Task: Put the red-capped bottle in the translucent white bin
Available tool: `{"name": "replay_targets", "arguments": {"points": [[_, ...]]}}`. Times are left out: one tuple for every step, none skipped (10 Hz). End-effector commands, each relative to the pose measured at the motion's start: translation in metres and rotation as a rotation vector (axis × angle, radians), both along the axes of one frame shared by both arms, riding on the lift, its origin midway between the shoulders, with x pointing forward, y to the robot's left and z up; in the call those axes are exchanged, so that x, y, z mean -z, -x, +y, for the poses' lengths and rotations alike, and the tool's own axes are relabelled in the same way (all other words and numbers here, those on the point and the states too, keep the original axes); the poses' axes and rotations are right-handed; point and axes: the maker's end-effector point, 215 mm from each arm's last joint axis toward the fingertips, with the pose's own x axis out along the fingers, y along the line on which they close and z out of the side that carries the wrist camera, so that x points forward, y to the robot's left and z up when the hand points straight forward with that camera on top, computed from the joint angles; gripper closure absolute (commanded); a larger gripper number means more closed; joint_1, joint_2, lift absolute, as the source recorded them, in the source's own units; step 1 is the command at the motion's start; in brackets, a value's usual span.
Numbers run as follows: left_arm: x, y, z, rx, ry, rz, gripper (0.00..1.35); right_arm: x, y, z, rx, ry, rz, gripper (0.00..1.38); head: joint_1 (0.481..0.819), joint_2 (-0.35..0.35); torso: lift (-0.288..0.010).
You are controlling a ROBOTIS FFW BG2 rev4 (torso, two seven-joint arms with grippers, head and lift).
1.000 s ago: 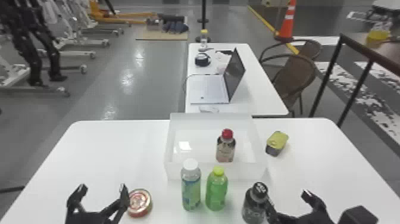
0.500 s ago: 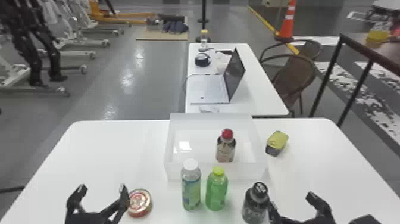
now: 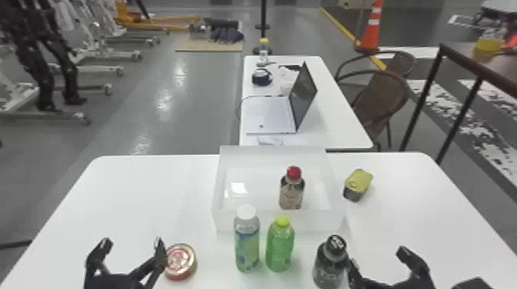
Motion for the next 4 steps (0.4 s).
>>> {"name": "replay_targets", "arguments": {"points": [[0.0001, 0.0000, -0.0004, -0.001, 0.002, 0.000, 0.23, -0.0015, -0.0001, 0.0000, 0.000, 0.002, -0.006, 0.10, 0.549, 0.000, -0.100], [-0.0011, -0.0004, 0.0005, -0.002, 0.002, -0.003, 0.23, -0.0022, -0.0008, -0.0001, 0.002, 0.000, -0.007, 0.10, 0.549, 0.000, -0.100], [-0.0011, -0.0004, 0.0005, -0.002, 0.002, -0.003, 0.23, -0.0016, -0.0006, -0.0001, 0.003, -0.001, -0.007, 0.10, 0.549, 0.000, -0.100], [-0.0015, -0.0003, 0.0005, -0.003, 0.002, -0.005, 0.23, -0.0027, -0.0013, -0.0002, 0.006, -0.002, -0.010, 0.10, 0.549, 0.000, -0.100]]}}
